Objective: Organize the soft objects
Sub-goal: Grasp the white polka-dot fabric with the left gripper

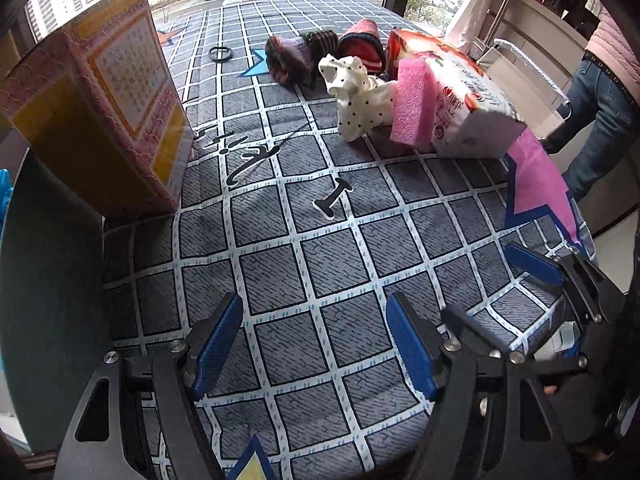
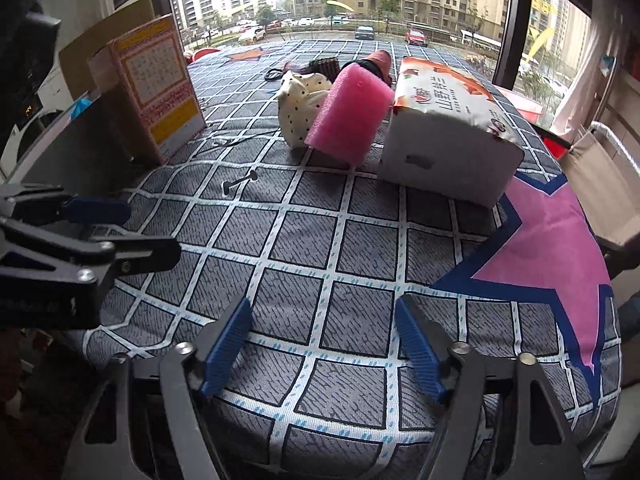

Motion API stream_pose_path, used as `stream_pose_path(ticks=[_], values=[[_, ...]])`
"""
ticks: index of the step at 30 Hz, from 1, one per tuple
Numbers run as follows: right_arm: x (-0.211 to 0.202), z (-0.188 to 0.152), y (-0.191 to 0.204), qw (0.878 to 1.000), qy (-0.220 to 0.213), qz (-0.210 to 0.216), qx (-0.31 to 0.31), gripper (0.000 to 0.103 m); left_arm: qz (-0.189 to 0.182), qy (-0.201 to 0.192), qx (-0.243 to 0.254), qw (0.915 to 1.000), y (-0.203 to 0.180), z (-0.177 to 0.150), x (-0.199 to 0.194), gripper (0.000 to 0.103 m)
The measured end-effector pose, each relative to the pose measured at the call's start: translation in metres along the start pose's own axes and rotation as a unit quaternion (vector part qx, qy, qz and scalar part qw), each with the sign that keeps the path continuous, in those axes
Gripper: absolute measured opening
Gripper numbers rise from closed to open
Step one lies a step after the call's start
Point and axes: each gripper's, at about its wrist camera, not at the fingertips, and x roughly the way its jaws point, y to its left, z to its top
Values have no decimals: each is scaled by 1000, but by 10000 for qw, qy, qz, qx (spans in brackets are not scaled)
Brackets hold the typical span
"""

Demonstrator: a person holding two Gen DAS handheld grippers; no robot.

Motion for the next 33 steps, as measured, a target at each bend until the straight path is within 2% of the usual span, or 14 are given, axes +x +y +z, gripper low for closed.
stream_pose_path(ticks=[1,7,17,22,33], values=[[2,-2,3,10000,21,-41,-65,97,28,27,-3,10000,-1,3,4,77],[1,-10,2,9998,-164,-4,-95,101,237,38,-35,9997,-7,37,24,77],[-5,-24,3,9987,-450,73,-226,102,239,-13,-414,9989,-12,101,49,77],[-6,-25,5,9984,-496,101,-262,102,242,73,-586,9980,-10,121,61,77],[-9,-31,4,9981,-498,153,-316,102,-12,-189,-833,9963,-6,143,61,77]])
